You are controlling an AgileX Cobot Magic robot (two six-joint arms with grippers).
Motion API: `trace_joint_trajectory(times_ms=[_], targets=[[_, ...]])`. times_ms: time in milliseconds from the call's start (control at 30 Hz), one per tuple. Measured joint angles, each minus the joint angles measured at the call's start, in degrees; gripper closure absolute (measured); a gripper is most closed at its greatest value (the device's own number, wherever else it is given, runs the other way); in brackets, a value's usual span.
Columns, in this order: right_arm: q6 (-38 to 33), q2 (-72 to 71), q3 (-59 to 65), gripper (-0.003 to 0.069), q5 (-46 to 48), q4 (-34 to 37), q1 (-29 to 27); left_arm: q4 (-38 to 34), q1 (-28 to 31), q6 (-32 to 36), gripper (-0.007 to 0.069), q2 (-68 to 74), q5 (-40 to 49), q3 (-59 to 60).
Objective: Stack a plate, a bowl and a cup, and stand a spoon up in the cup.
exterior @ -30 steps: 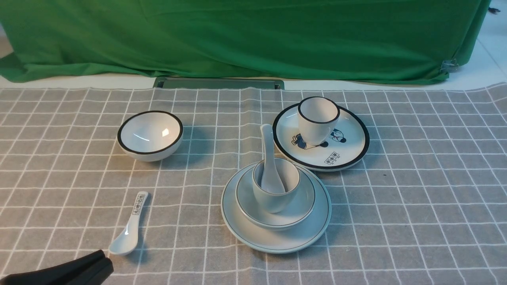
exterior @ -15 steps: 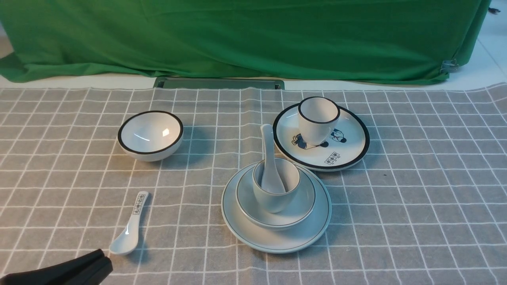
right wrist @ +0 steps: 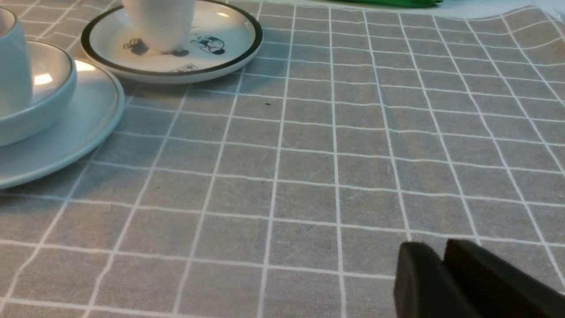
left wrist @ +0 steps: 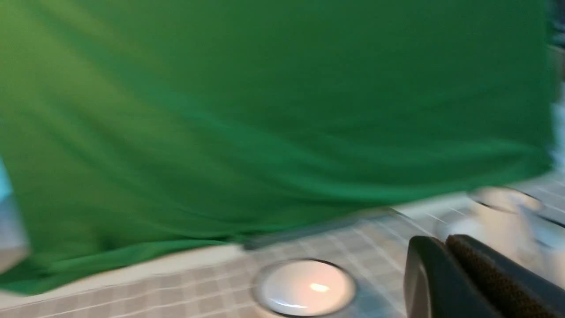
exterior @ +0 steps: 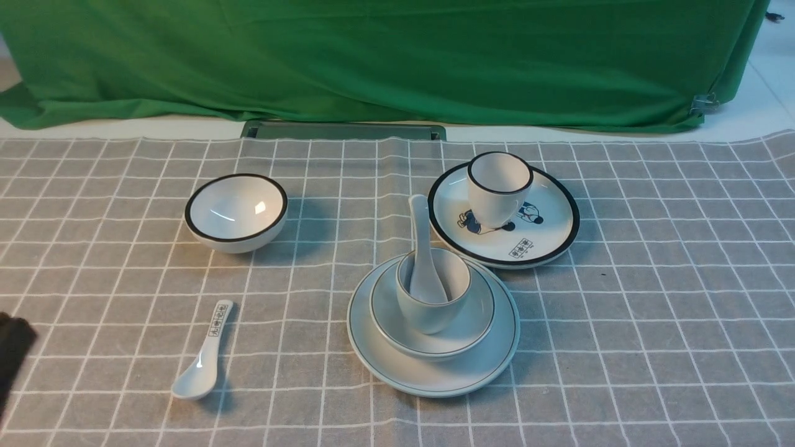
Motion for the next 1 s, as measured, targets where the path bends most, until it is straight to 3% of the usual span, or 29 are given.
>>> trace_joint_trajectory(times_ms=[167,233,433,1000], targets=[[0.0,0.0,0.0,0.0522,0.05,0.0,0.0,-1.03,11.48,-1.79,0.0607,-0.52,-2.57,5.03],[0.0,0.0,0.0,0.0517,0.05,0.0,0.0,-0.91,15.72,-4.23,0.0607,-0.52,1.62,5.31],[0.0,0.0,0.0,0.0515,0.05,0.0,0.0,-0.01,16.45,-6.34,0.0607,-0.52,14.98,5.49],[0.0,0.0,0.0,0.0479,0.05,0.0,0.0,-0.06,15.64,-6.72,0.0607,-0.52,15.28,5.49]])
